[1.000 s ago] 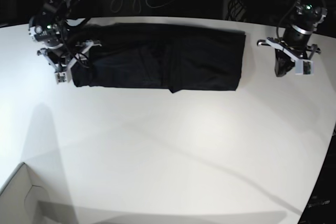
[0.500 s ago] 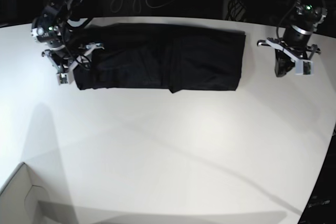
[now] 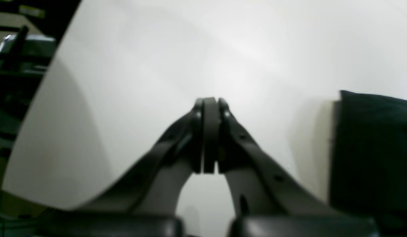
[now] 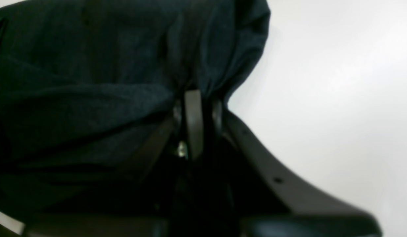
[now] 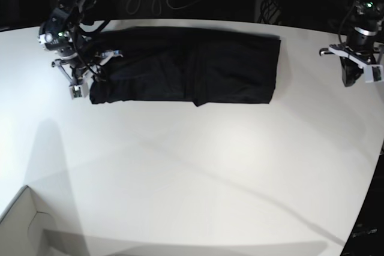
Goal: Layout the t-shirt on the table in an organized manner, then fold the t-shirt properly
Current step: 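Grasp the end of the black folded shirt with the right gripper, then lift the shirt end with the right gripper and fold it over the body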
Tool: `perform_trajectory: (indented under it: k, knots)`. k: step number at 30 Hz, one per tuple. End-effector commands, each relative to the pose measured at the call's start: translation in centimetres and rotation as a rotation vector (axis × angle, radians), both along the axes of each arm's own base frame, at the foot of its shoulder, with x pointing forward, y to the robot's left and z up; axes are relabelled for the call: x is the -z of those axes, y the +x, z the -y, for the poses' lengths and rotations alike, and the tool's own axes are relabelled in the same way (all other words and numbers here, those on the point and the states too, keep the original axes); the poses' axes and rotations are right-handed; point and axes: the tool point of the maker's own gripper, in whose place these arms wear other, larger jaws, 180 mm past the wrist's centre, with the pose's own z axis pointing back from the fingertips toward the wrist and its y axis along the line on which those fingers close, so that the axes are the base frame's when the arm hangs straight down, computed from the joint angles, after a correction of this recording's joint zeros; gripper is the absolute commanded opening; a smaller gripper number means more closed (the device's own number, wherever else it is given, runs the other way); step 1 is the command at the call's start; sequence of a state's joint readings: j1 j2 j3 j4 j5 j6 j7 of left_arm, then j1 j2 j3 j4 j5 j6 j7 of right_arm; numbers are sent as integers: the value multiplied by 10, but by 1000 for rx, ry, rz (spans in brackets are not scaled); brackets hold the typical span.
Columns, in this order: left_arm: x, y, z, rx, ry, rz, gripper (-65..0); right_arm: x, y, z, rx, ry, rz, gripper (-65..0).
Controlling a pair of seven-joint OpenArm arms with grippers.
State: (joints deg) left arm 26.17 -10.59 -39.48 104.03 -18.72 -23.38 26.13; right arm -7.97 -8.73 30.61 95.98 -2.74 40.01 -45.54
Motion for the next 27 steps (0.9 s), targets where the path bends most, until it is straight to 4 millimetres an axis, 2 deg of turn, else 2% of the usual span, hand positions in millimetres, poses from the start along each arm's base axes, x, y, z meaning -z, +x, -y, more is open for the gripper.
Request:
perform_trajectory:
  k: [1,5,10,12,15,19,22,24,27]
  knots:
    - [-13,5,-4,2,17,46,-648,2,-5,-2,-9,-10,-32,-650]
    - [-13,3,-5,-1,21,41,-648,-22,7,4,-10,-50,44,-650]
    - [-11,2,-4,1,18,36,-648,-70,23,15,-4,-131,173,-650]
    - [-10,1,-3,3,16,32,-648,-85,29,10,-24,-151,216,-650]
    - [-1,-2,-4,-3,7,9,-648,-101,36,-5,-74,-160,262,-650]
    - [10,-5,-8,-19,-10,-14,-647,-99,35,-25,-130,-143,262,-650]
    - [16,-7,-8,-24,-22,-26,-647,-98,34,-48,-197,-122,265,-650]
    - [20,-5,0,-10,-37,-32,-648,-100,32,-67,-250,-105,272,-650]
    - [24,-5,5,-3,-48,-39,-648,-100,26,-105,-349,-59,285,-650]
